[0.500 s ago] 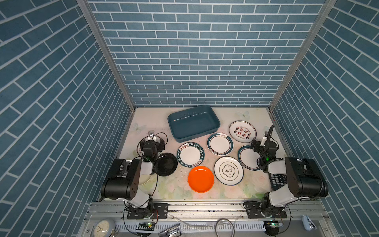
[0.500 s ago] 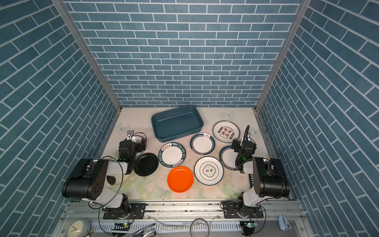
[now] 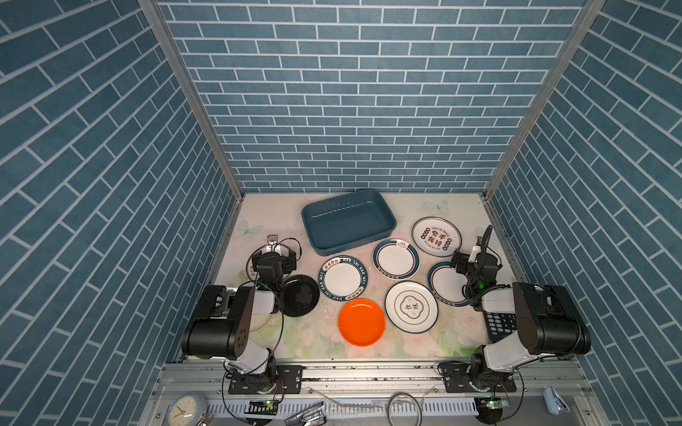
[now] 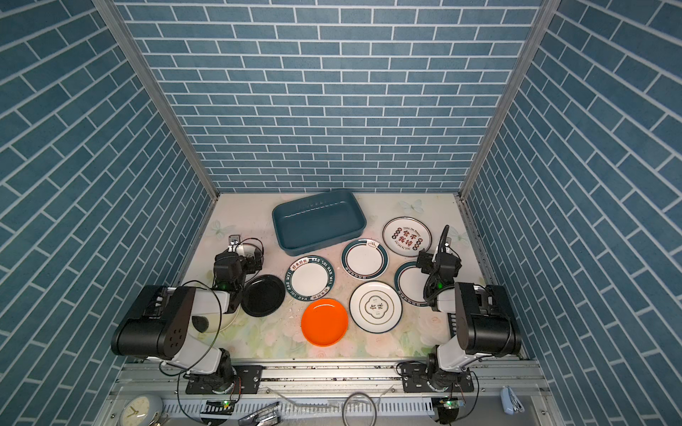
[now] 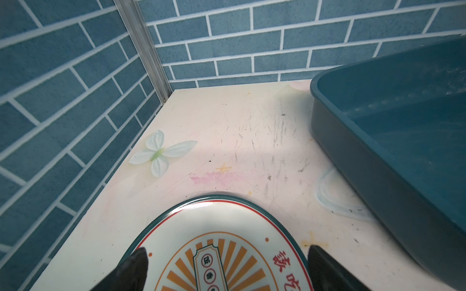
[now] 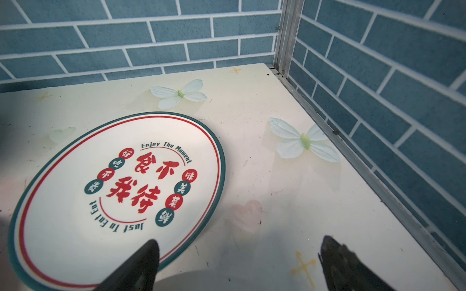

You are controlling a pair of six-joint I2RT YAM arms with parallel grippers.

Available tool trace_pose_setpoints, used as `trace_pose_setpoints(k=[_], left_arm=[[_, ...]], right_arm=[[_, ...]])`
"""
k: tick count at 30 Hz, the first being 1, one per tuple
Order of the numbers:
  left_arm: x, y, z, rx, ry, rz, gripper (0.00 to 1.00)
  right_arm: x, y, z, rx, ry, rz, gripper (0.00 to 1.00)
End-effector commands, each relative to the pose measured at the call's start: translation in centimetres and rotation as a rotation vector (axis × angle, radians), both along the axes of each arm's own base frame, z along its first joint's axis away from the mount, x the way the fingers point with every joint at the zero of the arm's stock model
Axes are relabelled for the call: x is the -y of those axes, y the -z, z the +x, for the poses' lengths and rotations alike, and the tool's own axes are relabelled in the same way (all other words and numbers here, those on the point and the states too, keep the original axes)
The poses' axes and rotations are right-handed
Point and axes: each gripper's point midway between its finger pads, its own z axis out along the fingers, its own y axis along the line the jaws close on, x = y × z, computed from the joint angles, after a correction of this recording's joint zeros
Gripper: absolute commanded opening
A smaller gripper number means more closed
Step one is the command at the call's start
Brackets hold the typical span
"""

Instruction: Place the plates into the plastic bin on the countertop

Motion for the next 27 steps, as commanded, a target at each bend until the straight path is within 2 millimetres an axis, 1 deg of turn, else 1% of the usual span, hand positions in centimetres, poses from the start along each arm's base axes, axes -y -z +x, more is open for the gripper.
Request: trace_pose_setpoints(k=[1,27], left_arm=[[0.17,-0.66,0.37,0.016,0.01,0.003,1.0],[0.15,-0.61,0.37,0.015,0.012,-0.002,1.0]], right_arm=[[0.02,-0.48,0.55,0.006,-0.017,-0.029,0.99],[0.03,-0.37,0.6,0.0,-0.018,-0.021,0.99]])
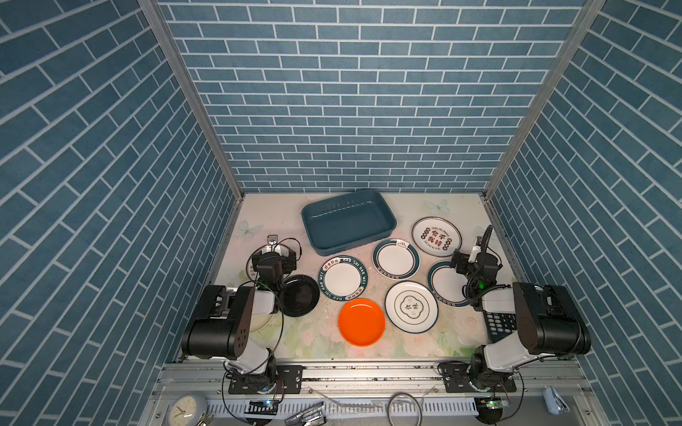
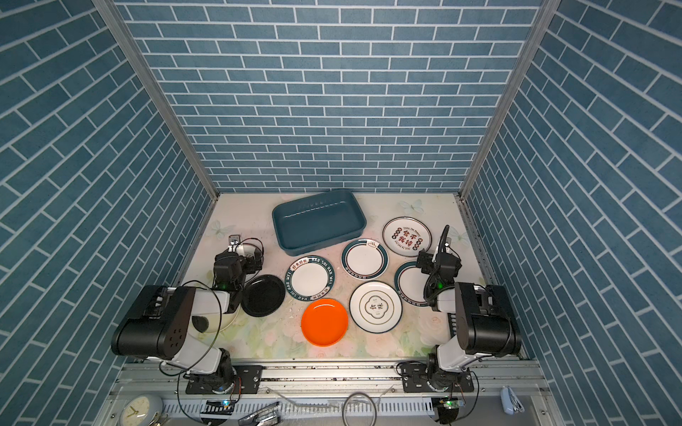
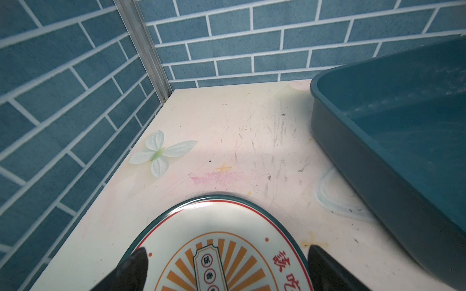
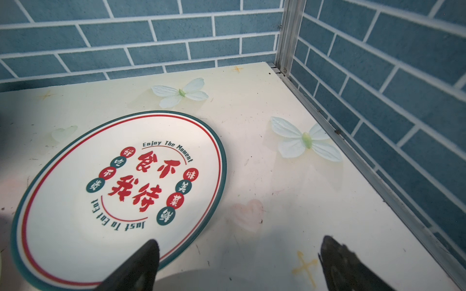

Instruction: Place the plates into the plastic bin on the countertop

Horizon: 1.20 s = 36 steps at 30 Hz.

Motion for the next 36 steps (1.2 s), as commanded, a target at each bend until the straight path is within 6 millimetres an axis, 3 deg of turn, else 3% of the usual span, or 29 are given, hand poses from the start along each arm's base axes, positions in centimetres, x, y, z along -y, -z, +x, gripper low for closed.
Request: trace_pose_setpoints(k=[1,7,14,17,22,26,29,36], left_arm=[[0.1,-0.6,0.4,0.014,0.01,-0.001,0.99],[0.9,-0.6,0.3,0.018,0.059,0.001,1.0],[0.2,-2.5,-0.7,0.058,-0.001,0.02,1.0],[-0.2,-4.5,-1.2,0.061,-0.071,0.069,1.0],[-1.1,-7.4,-2.8,0.1,-0.21,0.073,1.0],[-0.9,-8.6,-3.5,0.059,-0.228,0.02,1.0],[-0.6,-9.8,-3.8,0.053,-0.246,-0.047,1.0],[0.8,-14.4,-5.1,0.108,-0.247,-0.085,1.0]], right_arm=[[0.1,-0.5,0.6,0.004,-0.012,-0.024,0.99],[0.1,-0.6,0.6,0.006,-0.012,-0.027,0.99],[0.8,-2.3,0.2,0.017,0.032,-0.033,0.99],[0.7,-3.0,-0.2,0.021,0.028,-0.038,0.99],[1.3,-5.9,-0.6,0.032,0.074,-0.017,0.98],[-0.2,-8.2,-0.1,0.025,0.015,0.08,0.98],[-1.2,-8.3,0.2,-0.078,0.002,0.173,0.98],[-0.5,-6.9,-0.4,-0.338,0.104,0.263,0.98]])
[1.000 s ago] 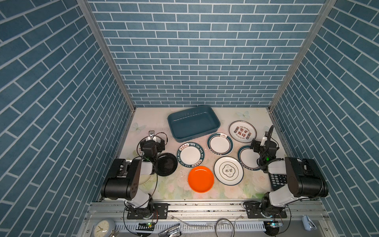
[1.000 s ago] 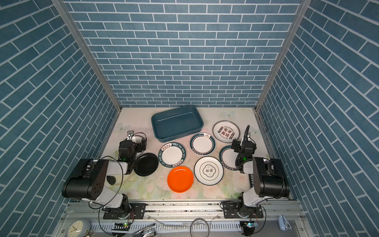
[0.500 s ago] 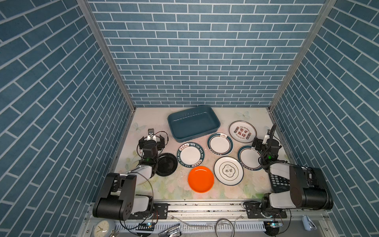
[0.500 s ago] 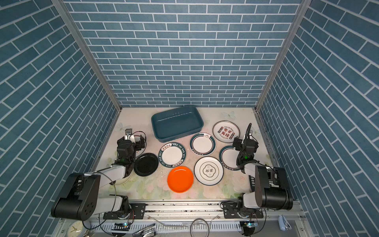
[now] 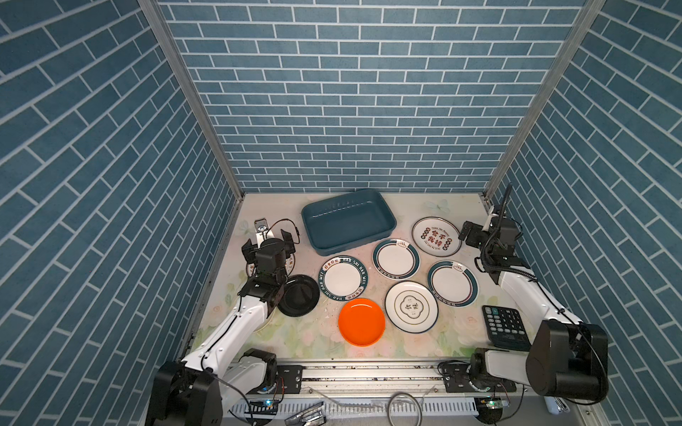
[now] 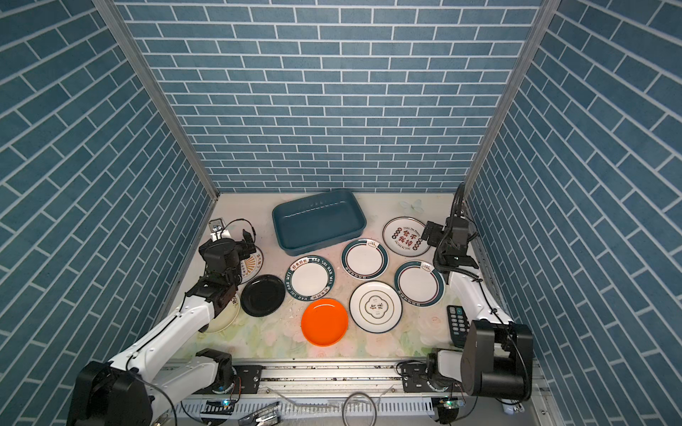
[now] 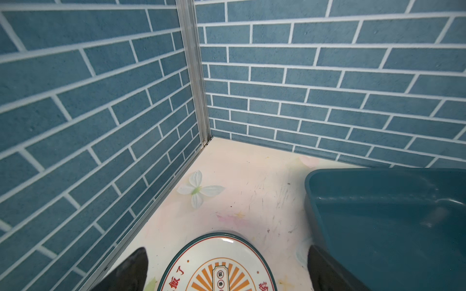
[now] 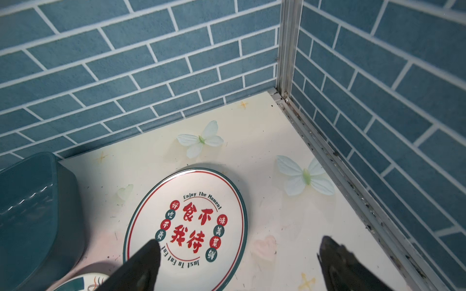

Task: Place the plates into the plastic bin on the countertop
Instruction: 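Reach the right gripper to the red-lettered plate and grip its rim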

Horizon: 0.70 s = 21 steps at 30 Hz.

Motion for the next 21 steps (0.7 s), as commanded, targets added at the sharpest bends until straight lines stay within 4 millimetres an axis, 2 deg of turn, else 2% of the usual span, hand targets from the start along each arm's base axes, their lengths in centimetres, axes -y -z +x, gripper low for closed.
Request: trace_pose_setpoints(k=[1,5,9,14,21], left_arm=[[-0.4,-0.6,-1.8,-0.034,-0.048,-0.016,1.0],[-1.4,-1.5,-4.7,0.003,-0.079,-0.09,1.0],[-2.8,-1.1,-6.9,0.028,-0.145,-0.109,1.0],[-2.4,0.0,-6.8,0.02,-0.115,-0.117,1.0],[0.5,0.4,-5.2,0.002,0.043,-0.169,0.99]], right_arm=[[-0.4,4.6,-2.5,-0.254,0.016,0.094,0.97],[-0.9,5.4,-2.3,-0.315,-0.019,0.135,0.96],[-0.9,5.9,-2.0,-0.313,-0.03,0.184,0.96],[-0.9,6.2,-0.9,-0.303,-0.041,0.294,0.96],[-0.2,7.4,0.6,-0.315,-0.019,0.368,0.95]])
